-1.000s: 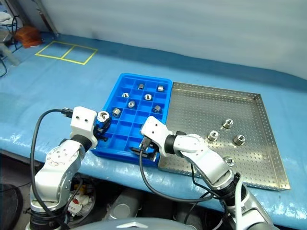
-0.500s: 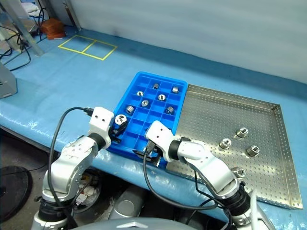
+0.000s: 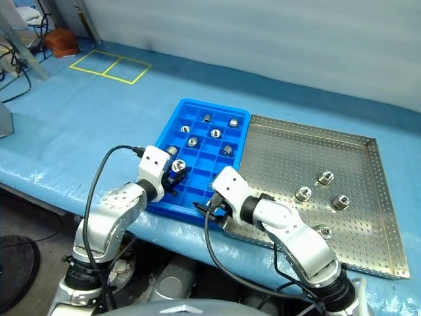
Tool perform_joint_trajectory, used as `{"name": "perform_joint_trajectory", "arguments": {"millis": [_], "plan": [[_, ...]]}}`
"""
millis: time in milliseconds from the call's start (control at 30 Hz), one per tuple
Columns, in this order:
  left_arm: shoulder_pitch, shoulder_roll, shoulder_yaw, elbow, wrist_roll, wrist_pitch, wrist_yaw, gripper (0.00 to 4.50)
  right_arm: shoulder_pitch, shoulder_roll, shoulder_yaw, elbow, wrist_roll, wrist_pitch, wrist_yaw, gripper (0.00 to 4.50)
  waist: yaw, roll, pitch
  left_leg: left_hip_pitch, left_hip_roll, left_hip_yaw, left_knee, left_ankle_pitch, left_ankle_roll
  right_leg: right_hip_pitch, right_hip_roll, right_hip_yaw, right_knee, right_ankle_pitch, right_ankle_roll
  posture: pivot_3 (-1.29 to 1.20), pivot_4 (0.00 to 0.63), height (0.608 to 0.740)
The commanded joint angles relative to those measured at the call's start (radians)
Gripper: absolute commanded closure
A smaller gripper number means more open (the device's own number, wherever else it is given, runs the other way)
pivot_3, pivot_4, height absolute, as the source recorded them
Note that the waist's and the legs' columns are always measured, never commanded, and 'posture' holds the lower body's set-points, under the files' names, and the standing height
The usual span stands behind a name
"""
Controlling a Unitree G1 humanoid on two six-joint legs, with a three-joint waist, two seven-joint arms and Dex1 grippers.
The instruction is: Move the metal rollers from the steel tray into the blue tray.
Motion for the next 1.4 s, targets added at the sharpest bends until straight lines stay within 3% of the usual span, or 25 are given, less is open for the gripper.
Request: {"name": "perform_joint_trajectory", "arguments": {"millis": [33, 200, 233, 467, 700, 900, 1400], "plan": [[-0.008, 0.010, -0.007, -0.019, -0.020, 0.012, -0.016, 1.85, 0.003, 0.001, -0.023, -0.049, 0.003, 0.002, -0.013, 0.00, -0.012, 0.000, 0.000, 0.000, 0.000, 0.000, 0.000, 0.000, 0.000, 0.000, 0.000, 0.000, 0.000, 0.000, 0.000, 0.31, 0.150, 0.740], [-0.022, 0.004, 0.009, -0.034, -0.048, 0.015, -0.019, 0.15, 0.021, -0.006, -0.039, -0.065, 0.006, 0.007, -0.024, 0.00, -0.045, 0.000, 0.000, 0.001, 0.000, -0.001, 0.000, 0.000, 0.000, 0.001, 0.000, 0.000, 0.000, 0.000, 0.000, 0.24, 0.150, 0.740], [-0.037, -0.002, 0.013, -0.042, -0.063, 0.009, -0.030, 0.02, 0.034, -0.006, -0.054, -0.079, 0.010, 0.011, -0.030, 0.00, -0.055, 0.000, 0.000, 0.001, 0.000, -0.001, 0.000, 0.000, 0.000, 0.001, 0.000, 0.000, 0.000, 0.000, -0.001, 0.24, 0.150, 0.740], [-0.208, -0.026, -0.023, 0.010, -0.139, -0.017, -0.119, 0.02, 0.159, -0.019, -0.197, -0.186, 0.023, 0.055, -0.083, 0.00, -0.118, 0.000, 0.000, 0.000, -0.001, -0.003, 0.002, 0.000, 0.000, 0.003, 0.000, 0.000, 0.000, 0.000, 0.000, 0.17, 0.150, 0.740], [-0.391, -0.088, -0.183, 0.287, -0.084, -0.114, -0.187, 0.02, 0.321, -0.005, -0.330, -0.279, -0.026, 0.094, -0.191, 0.00, -0.223, 0.000, 0.000, 0.003, -0.001, -0.003, 0.001, 0.001, 0.001, 0.004, 0.000, 0.002, 0.001, 0.000, 0.000, 0.04, 0.150, 0.740], [-0.469, -0.195, -0.246, 0.512, -0.037, -0.255, -0.189, 0.02, 0.425, 0.041, -0.360, -0.348, -0.046, 0.101, -0.257, 0.00, -0.300, 0.000, 0.000, 0.004, -0.001, -0.003, 0.001, 0.001, 0.001, 0.004, 0.001, 0.005, 0.001, 0.000, 0.000, -0.05, 0.150, 0.740], [-0.561, -0.449, -0.223, 1.076, 0.068, -0.614, -0.083, 0.02, 0.459, 0.088, -0.328, -0.367, -0.062, 0.087, -0.322, 0.00, -0.342, 0.001, -0.001, 0.005, -0.001, -0.001, 0.001, 0.001, 0.002, 0.003, 0.001, 0.009, 0.002, 0.001, 0.002, -0.10, 0.150, 0.740]]}}
